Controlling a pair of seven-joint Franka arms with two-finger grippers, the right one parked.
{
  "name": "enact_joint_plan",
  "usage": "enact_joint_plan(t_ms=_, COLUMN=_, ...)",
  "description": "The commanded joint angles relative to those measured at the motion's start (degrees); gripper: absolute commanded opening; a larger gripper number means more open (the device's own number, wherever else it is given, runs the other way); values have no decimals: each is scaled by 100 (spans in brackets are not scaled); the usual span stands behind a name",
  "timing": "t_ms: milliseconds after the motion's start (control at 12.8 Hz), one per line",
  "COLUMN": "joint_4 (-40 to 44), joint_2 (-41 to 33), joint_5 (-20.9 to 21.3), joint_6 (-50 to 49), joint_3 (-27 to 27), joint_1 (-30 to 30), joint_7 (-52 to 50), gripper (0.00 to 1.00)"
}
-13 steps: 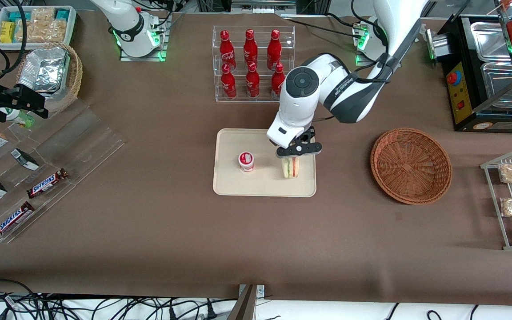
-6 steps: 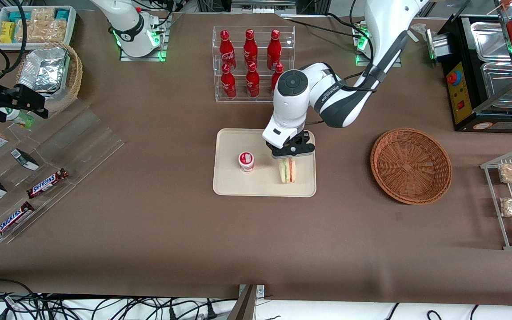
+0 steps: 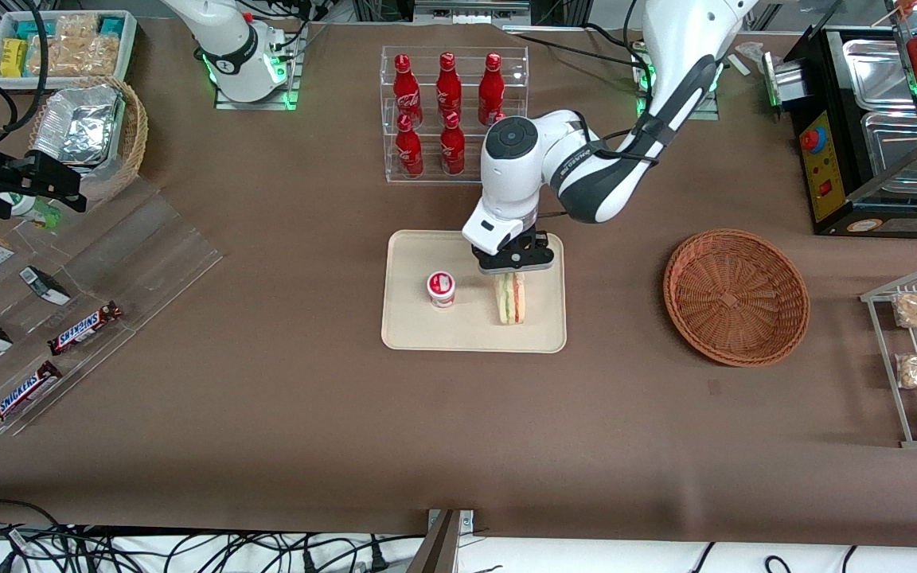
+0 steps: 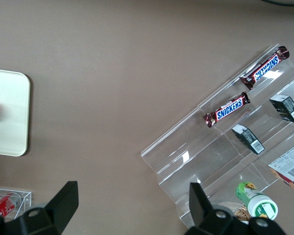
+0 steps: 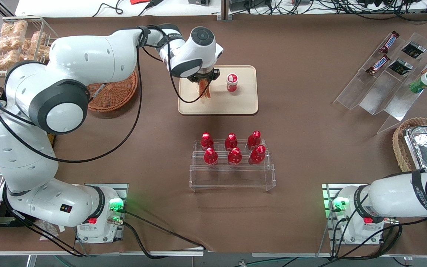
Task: Place sandwich from basket to tray
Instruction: 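Lower the sandwich onto the tray and open the left gripper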
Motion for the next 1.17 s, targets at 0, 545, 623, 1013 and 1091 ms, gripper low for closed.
enact_joint_plan(t_ms=0, joint_4=-246, joint_2=-51, joint_5=501, joint_6=189, joint_3=4, joint_1=-20, joint_7=-468, gripper=43)
enact_joint_plan(t_ms=545, joint_4=-317, joint_2=19, joint_5=686, joint_6=198, joint_3=13, joint_1=-135, joint_7=-626, gripper=43)
enact_joint_plan(t_ms=623, joint_4=-317, joint_2=63, joint_5=852, joint_6=198, joint_3=4, joint_1=-135, joint_7=-758, gripper=43)
enact_joint_plan(t_ms=1013, joint_4=-325, joint_2=89, joint_5=960, joint_6=180, joint_3=4, joint_1=-109, joint_7=-829, gripper=43)
enact_joint_plan(t_ms=1091, joint_4=-326, joint_2=89, joint_5=960, joint_6=180, joint_3=4, joint_1=-108, joint_7=-821, gripper=43)
